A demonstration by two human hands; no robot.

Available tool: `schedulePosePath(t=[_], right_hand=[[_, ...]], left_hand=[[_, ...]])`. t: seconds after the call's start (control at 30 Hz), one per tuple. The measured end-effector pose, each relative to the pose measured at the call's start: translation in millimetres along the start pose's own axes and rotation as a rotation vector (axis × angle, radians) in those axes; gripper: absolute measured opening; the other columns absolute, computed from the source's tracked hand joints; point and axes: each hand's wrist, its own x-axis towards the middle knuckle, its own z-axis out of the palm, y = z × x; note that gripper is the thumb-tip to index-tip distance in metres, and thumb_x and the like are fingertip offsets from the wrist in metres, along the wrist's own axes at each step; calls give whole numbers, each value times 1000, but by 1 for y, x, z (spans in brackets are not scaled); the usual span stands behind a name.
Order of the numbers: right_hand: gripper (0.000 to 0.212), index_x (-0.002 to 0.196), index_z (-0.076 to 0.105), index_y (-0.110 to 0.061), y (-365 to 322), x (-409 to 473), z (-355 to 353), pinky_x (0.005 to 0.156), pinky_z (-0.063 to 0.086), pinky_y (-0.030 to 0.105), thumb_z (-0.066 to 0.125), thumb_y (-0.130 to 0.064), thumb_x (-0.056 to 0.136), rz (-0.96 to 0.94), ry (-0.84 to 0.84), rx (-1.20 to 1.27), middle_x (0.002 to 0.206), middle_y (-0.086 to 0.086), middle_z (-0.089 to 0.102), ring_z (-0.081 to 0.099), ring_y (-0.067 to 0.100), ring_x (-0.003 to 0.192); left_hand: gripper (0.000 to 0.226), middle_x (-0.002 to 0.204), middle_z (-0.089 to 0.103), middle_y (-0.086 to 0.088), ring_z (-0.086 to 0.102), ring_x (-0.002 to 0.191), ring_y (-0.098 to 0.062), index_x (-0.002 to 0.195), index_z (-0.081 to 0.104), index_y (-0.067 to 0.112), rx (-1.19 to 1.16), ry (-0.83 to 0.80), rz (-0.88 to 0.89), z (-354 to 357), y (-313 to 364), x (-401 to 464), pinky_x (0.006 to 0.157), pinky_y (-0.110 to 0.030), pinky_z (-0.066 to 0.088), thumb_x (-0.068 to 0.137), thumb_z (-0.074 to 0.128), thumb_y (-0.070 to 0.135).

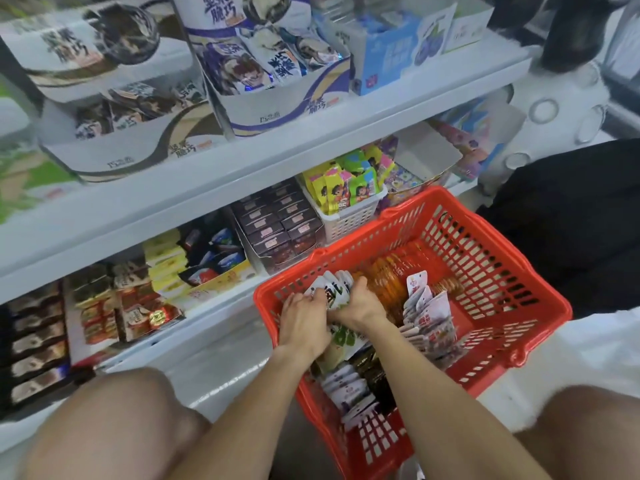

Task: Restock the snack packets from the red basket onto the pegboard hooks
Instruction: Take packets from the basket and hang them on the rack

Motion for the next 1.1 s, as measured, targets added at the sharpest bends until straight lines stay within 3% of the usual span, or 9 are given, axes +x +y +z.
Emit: schedulePosePath(t=[0.2, 0.43, 0.6, 0.67, 0.7, 0.77, 0.9, 0.97, 1.1], right_hand=[[83, 131, 40, -8, -2, -1, 0, 93, 53, 41, 88, -43, 74, 20, 84, -10, 125, 12, 62, 62, 35, 117], [93, 137, 48, -13, 19, -6, -34, 105, 53, 48, 97, -39, 63, 110, 218, 407, 130, 8, 66, 64, 31, 119], [65, 122, 54, -16, 10, -64, -86, 96, 56, 38, 95, -20, 72, 74, 180, 728, 116, 7, 72, 69, 17, 98], [72, 131, 48, -14, -3, -109, -105, 100, 47, 31, 93, -25, 76, 96, 96, 764, 130, 7, 63, 64, 15, 108], [94, 148, 41, -13, -10, -131, -112, 108, 44, 35, 95, -32, 73, 109, 60, 783, 145, 7, 53, 59, 20, 124], [115, 155, 36, -23, -26, -177, -128, 112, 46, 43, 99, -42, 60, 104, 2, 821, 157, 3, 47, 54, 22, 136], [48, 121, 66, -24, -69, -273, -177, 84, 60, 33, 84, -7, 81, 34, -112, 862, 107, -1, 79, 76, 19, 102], [42, 118, 69, -21, -103, -325, -218, 78, 61, 30, 82, -2, 83, -9, -132, 872, 103, 0, 80, 77, 19, 96], [63, 127, 51, -25, -179, -423, -305, 72, 59, 20, 88, -9, 79, -65, -51, 879, 110, 0, 77, 76, 11, 96]], left_hand=[[42, 116, 68, -14, 59, 120, -32, 137, 52, 8, -95, 16, -14, -4, 2, -4, 111, -40, 46, 96, 65, 8], [28, 125, 69, -3, 68, 112, -18, 132, 60, 12, -321, 117, -92, -9, 1, 10, 91, -22, 48, 104, 61, 14], [51, 121, 72, 9, 68, 99, -7, 140, 61, 18, -621, 123, -142, -36, 33, -7, 113, -47, 48, 106, 51, 54], [78, 131, 64, 15, 61, 125, -12, 154, 48, 25, -840, -35, -184, -68, 51, -38, 122, -55, 36, 94, 52, 75], [88, 143, 56, 14, 50, 140, -15, 159, 41, 31, -959, -147, -226, -87, 62, -56, 125, -55, 30, 88, 54, 81], [86, 148, 52, 17, 48, 141, -12, 149, 49, 42, -1226, -322, -322, -124, 77, -85, 124, -53, 34, 77, 67, 85], [46, 121, 77, -15, 77, 104, -30, 114, 79, 24, -1683, -509, -504, -224, 114, -138, 99, -49, 57, 77, 80, 52], [36, 109, 79, -17, 79, 91, -31, 103, 85, 18, -1789, -532, -548, -286, 134, -171, 83, -43, 62, 80, 70, 42], [37, 110, 80, -12, 78, 100, -26, 113, 83, 16, -1920, -421, -554, -431, 180, -236, 90, -44, 55, 88, 73, 41]])
